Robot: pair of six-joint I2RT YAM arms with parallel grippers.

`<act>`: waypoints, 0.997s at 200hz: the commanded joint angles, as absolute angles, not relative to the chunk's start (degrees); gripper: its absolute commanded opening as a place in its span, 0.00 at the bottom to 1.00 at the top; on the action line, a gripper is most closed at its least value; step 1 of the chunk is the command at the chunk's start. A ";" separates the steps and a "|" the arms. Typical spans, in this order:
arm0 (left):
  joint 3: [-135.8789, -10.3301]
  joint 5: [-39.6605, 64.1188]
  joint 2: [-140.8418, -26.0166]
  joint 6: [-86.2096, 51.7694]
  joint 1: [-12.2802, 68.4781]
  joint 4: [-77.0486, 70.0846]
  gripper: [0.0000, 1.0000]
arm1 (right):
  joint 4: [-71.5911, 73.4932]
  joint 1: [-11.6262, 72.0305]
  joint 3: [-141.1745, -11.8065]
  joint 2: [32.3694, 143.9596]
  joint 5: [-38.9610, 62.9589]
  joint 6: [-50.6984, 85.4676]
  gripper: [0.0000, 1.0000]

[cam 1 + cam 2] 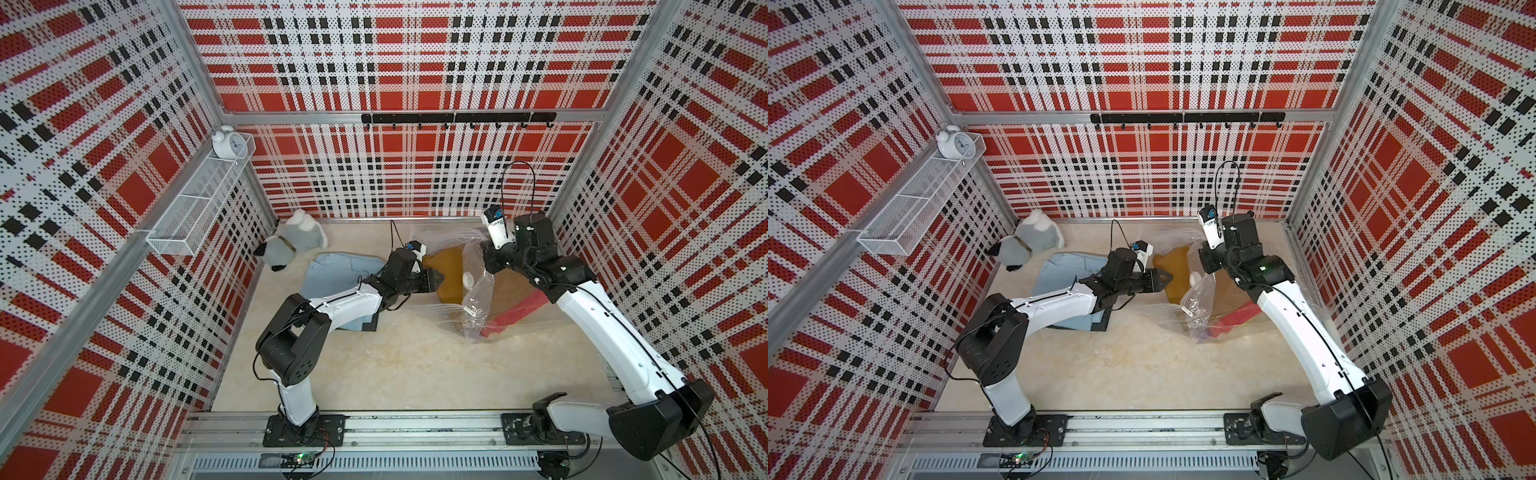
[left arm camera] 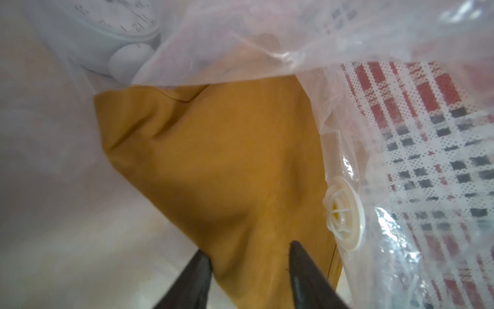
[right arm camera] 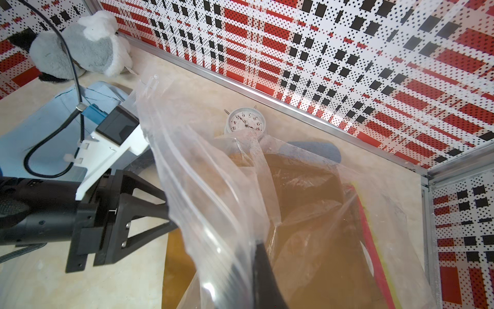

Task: Take the trousers out of the vacuum bag
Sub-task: Take out the trousers from the vacuum bag.

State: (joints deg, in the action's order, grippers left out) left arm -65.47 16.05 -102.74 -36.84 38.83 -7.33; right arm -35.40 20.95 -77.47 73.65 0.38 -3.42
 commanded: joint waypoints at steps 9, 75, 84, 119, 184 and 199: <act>-63.19 13.93 -102.37 -37.81 39.90 -10.81 0.69 | -33.14 21.34 -76.62 72.86 0.26 -3.49 0.00; -61.33 16.19 -105.32 -40.83 42.46 -15.88 0.82 | -32.74 21.28 -75.98 72.69 0.79 -3.37 0.00; -61.42 17.11 -106.02 -41.38 43.09 -17.42 0.83 | -32.78 21.29 -75.90 72.60 0.84 -3.42 0.00; -63.86 19.46 -109.54 -42.68 44.88 -19.75 0.83 | -32.89 21.29 -75.75 72.18 0.60 -3.35 0.00; -64.52 19.60 -110.40 -44.10 46.05 -22.05 0.43 | -32.62 21.28 -75.02 71.46 0.23 -3.30 0.00; -64.42 19.78 -110.01 -44.21 46.05 -22.52 0.31 | -32.60 21.28 -74.91 71.45 0.27 -3.32 0.00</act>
State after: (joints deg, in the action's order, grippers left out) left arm -63.18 17.89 -110.19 -43.83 45.08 -18.63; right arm -34.33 20.95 -75.50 73.17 0.62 -3.44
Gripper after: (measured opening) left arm 0.390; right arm 0.040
